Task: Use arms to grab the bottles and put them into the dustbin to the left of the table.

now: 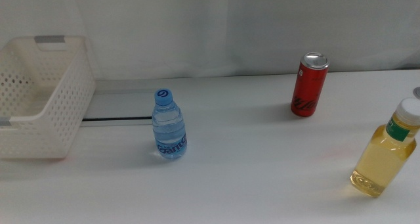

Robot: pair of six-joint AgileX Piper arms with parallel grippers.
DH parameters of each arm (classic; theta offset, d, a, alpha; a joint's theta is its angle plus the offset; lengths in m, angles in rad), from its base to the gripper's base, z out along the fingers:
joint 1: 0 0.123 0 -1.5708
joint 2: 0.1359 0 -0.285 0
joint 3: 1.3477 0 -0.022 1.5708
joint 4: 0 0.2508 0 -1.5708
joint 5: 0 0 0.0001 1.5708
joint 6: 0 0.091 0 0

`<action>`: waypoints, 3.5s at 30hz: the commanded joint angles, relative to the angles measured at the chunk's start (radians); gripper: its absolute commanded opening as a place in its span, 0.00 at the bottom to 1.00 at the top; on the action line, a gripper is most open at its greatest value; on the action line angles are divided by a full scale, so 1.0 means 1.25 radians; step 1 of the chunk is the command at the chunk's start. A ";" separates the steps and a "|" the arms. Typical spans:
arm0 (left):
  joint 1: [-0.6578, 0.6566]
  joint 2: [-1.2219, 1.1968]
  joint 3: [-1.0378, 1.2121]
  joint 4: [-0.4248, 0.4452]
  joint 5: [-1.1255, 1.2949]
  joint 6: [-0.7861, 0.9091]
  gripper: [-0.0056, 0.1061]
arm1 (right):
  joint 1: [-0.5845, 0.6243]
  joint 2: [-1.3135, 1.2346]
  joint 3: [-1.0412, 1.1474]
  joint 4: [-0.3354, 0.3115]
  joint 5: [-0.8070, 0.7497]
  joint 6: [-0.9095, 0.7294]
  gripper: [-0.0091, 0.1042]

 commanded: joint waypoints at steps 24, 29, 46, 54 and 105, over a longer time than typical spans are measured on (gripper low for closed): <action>-0.007 -0.003 -0.006 -0.012 -0.061 -0.162 0.87 | -0.002 -0.025 0.032 0.069 -0.051 0.000 0.99; -0.007 0.118 -0.115 -0.005 -0.051 -0.088 0.87 | -0.002 -0.025 0.032 0.069 -0.055 0.000 0.99; -0.220 0.537 -0.409 0.098 -0.261 -0.022 0.87 | -0.002 -0.025 0.032 0.069 -0.056 0.000 0.99; -0.298 0.744 -0.411 0.159 -0.291 -0.096 0.87 | -0.002 -0.025 0.032 0.069 -0.056 0.000 0.99; -0.306 1.581 -0.418 0.107 -0.978 -0.157 0.87 | -0.002 -0.025 0.032 0.072 -0.052 0.000 0.99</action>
